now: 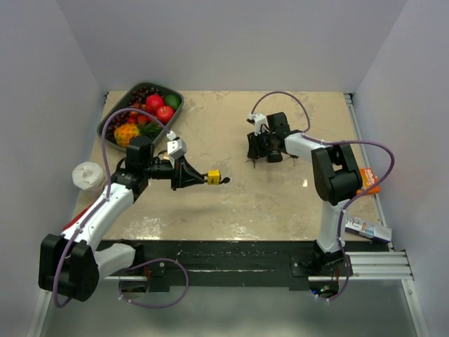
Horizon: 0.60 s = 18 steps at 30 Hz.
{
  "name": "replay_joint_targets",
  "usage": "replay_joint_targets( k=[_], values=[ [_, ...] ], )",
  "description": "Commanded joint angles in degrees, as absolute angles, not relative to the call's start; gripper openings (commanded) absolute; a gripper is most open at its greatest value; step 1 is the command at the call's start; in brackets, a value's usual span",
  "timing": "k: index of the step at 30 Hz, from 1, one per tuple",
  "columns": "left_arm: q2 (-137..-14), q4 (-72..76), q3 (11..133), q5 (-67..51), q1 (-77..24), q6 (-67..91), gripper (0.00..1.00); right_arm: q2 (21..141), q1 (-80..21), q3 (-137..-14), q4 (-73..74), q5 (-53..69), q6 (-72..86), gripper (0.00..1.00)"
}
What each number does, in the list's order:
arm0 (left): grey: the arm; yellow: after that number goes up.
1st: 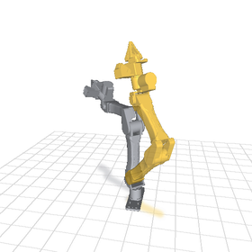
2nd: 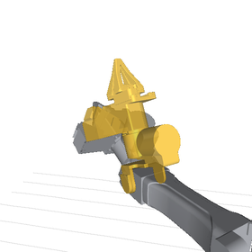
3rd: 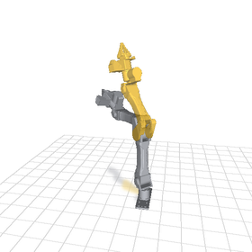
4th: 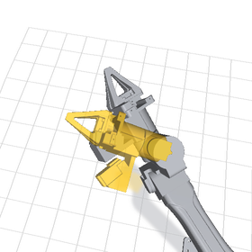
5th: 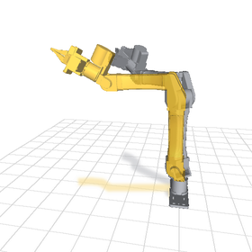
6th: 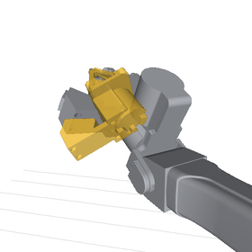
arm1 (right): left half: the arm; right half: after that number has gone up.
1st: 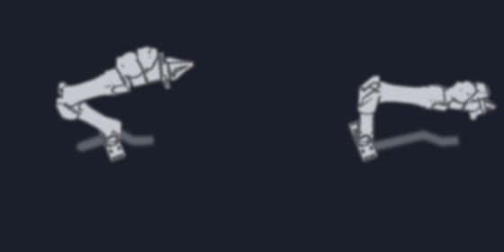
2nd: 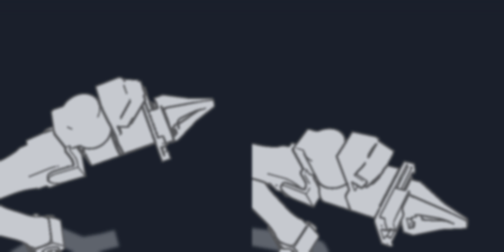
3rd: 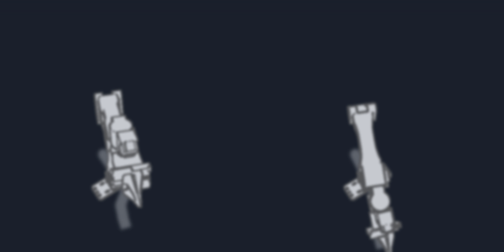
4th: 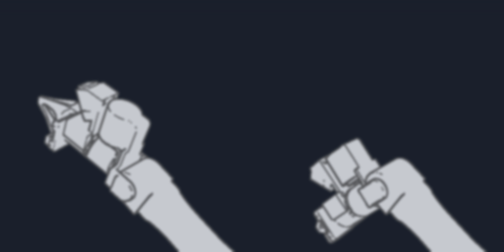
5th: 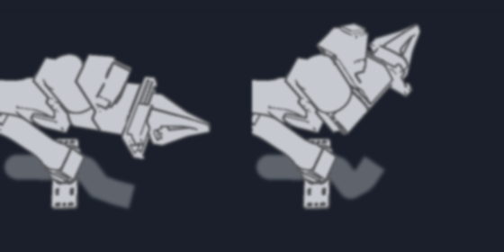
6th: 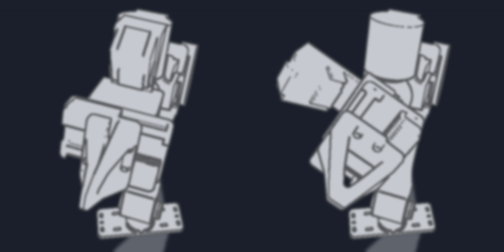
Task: Lock with the key
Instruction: Place the key at the center of the board.
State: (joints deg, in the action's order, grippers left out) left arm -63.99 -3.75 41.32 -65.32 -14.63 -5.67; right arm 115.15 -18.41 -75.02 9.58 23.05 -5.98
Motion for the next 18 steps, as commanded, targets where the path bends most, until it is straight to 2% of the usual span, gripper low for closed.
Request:
replay_joint_targets(
  k=[1,6,11,18],
  values=[
    [-64.8,-5.4,42.4,-65.5,-14.6,-8.2,0.00,112.9,-18.3,-76.6,9.6,24.4,-8.4,0.57],
    [-67.7,-12.3,45.6,-63.7,-14.9,-8.3,0.00,104.3,-18.5,-74.8,8.8,34.0,-11.7,0.75],
    [-72.8,-22.7,50.3,-65.9,-14.9,-11.1,0.00,93.5,-19.9,-71.0,11.6,38.8,-19.1,0.80],
    [-71.9,-20.5,49.8,-77.8,-14.9,-9.3,0.00,78.6,-23.1,-64.7,22.0,44.0,-33.8,0.84]
  ],
)
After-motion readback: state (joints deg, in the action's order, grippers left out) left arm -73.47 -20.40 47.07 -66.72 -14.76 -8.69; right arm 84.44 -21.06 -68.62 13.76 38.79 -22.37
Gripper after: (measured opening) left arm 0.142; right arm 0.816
